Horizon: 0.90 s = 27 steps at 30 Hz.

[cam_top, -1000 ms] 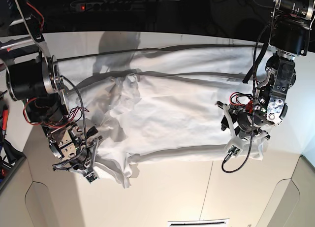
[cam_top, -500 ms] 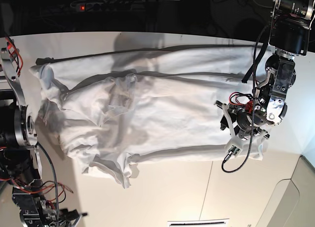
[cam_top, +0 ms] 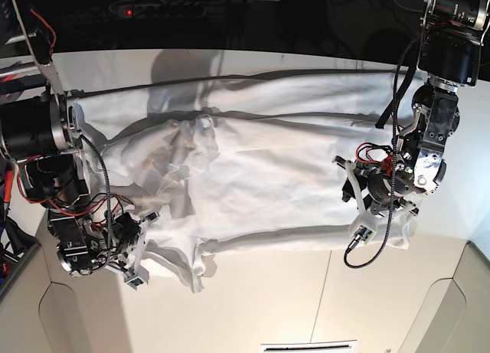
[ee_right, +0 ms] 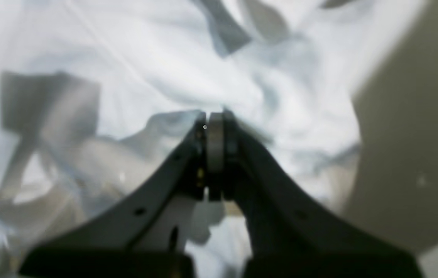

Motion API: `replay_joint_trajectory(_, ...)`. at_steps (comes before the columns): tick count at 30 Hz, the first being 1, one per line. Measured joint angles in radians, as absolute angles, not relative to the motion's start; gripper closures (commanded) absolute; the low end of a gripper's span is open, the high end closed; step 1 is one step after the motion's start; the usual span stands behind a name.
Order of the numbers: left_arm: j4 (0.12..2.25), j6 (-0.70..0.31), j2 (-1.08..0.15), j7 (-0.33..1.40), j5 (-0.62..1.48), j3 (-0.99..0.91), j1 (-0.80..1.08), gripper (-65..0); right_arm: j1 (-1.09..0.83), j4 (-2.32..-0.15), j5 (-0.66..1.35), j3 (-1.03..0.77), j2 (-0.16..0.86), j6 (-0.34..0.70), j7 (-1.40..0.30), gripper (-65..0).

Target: Layout the t-shirt on the table in an organized manner, then fold the t-shirt properly

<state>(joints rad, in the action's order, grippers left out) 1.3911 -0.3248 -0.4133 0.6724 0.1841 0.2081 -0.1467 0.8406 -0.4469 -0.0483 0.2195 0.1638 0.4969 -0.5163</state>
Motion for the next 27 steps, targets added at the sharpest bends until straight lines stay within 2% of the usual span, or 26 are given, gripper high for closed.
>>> replay_joint_trajectory(4, 1.391, -0.325, -0.413, 0.685, 0.195, 0.208, -0.145, -26.8, 0.819, -0.445, -0.129, 0.220, 0.157, 0.414, -0.308, 0.0)
replay_joint_trajectory(6, 1.391, -0.325, -0.413, 0.701, 0.200, 0.208, -0.144, -26.8, 0.814, -0.423, -0.254, 0.220, 0.151, 0.333, -0.069, 0.0)
replay_joint_trajectory(7, 1.391, -0.325, -0.413, 0.703, 0.200, 0.208, -0.144, -26.8, 0.818, -0.403, -0.314, 0.221, 0.146, 0.267, 0.025, 0.0)
replay_joint_trajectory(10, 1.391, -0.325, -0.413, 0.702, 0.200, 0.208, -0.144, -26.8, 0.854, -0.360, -0.322, 0.221, 0.116, -0.058, 0.167, 0.0)
replay_joint_trajectory(12, 1.391, -0.325, -0.413, 0.702, 0.199, 0.208, -0.143, -26.8, 0.902, -0.364, -0.258, 0.220, 0.103, -0.146, 0.223, 0.0)
replay_joint_trajectory(17, 1.391, -0.305, -0.413, 0.701, 0.202, 0.208, -0.139, -26.8, 1.011, -0.379, -0.167, 0.220, 0.094, -0.138, 0.233, 0.0)
replay_joint_trajectory(19, 1.391, -0.303, -0.414, 0.699, 0.191, 0.208, -0.139, -26.8, 1.012, -0.408, -0.118, 0.220, 0.097, -0.113, 0.083, 0.0)
replay_joint_trajectory(21, 1.391, -0.303, -0.413, 0.699, 0.178, 0.208, -0.138, -26.7, 0.992, -0.443, -0.095, 0.219, 0.102, 0.023, -0.094, 0.0)
replay_joint_trajectory(22, 1.391, -0.303, -0.414, 0.699, 0.171, 0.208, -0.139, -24.7, 0.976, -0.464, -0.100, 0.219, 0.102, 0.087, -0.176, 0.0)
replay_joint_trajectory(23, 1.391, -0.303, -0.415, 0.699, 0.168, 0.208, -0.139, -18.7, 0.963, -0.479, -0.098, 0.220, 0.102, 0.168, -0.279, 0.0)
replay_joint_trajectory(25, 1.391, -0.305, -0.416, 0.696, 0.168, 0.208, -0.139, -1.0, 0.930, -0.505, -0.088, 0.221, 0.100, 0.265, -0.375, 0.0)
replay_joint_trajectory(27, 1.391, -0.345, -0.421, 0.699, 0.234, 0.208, -0.137, 0.0, 0.889, -0.522, -0.064, 0.221, 0.099, 0.294, -0.379, 0.0)
